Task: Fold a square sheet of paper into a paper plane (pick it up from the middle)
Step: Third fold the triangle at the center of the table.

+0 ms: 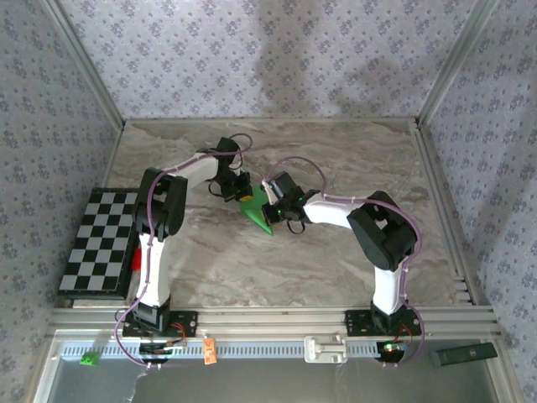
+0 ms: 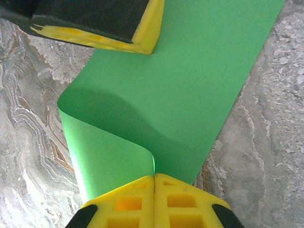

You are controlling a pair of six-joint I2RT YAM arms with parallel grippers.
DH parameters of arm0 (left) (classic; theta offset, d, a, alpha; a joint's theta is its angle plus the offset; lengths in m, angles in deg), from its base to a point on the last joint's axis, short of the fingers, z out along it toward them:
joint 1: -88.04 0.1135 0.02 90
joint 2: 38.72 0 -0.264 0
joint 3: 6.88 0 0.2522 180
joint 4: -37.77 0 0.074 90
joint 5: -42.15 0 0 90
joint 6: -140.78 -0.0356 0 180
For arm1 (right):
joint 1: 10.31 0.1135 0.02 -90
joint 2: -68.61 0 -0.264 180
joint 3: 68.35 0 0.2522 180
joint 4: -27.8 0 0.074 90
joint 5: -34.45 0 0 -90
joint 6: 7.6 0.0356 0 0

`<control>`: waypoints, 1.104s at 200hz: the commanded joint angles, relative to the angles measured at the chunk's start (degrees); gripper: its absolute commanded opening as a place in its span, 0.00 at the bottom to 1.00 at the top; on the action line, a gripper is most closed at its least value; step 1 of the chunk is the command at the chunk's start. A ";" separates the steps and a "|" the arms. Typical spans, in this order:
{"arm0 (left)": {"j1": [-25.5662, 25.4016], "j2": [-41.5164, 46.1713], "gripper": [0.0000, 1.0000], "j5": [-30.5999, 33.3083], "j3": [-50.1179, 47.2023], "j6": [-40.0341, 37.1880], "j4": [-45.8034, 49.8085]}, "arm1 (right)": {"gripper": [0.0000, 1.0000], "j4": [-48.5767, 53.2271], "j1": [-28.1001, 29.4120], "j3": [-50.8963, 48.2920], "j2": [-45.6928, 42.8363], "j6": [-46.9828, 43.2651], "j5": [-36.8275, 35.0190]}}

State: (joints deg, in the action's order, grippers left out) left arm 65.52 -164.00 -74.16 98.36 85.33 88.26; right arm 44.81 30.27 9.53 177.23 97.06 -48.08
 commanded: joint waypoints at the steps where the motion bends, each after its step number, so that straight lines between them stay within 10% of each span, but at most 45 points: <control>1: -0.59 -3.11 0.00 1.43 0.51 -1.24 3.40 | 0.00 0.76 -0.44 0.24 -1.05 0.91 -0.43; 221: -0.78 -2.85 0.00 1.12 0.93 -1.33 3.61 | 0.00 3.67 -0.41 1.58 2.54 1.17 -2.37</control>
State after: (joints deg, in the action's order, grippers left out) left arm 65.52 -164.33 -74.16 99.04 85.04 89.03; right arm 46.40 30.14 9.53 178.41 97.65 -49.81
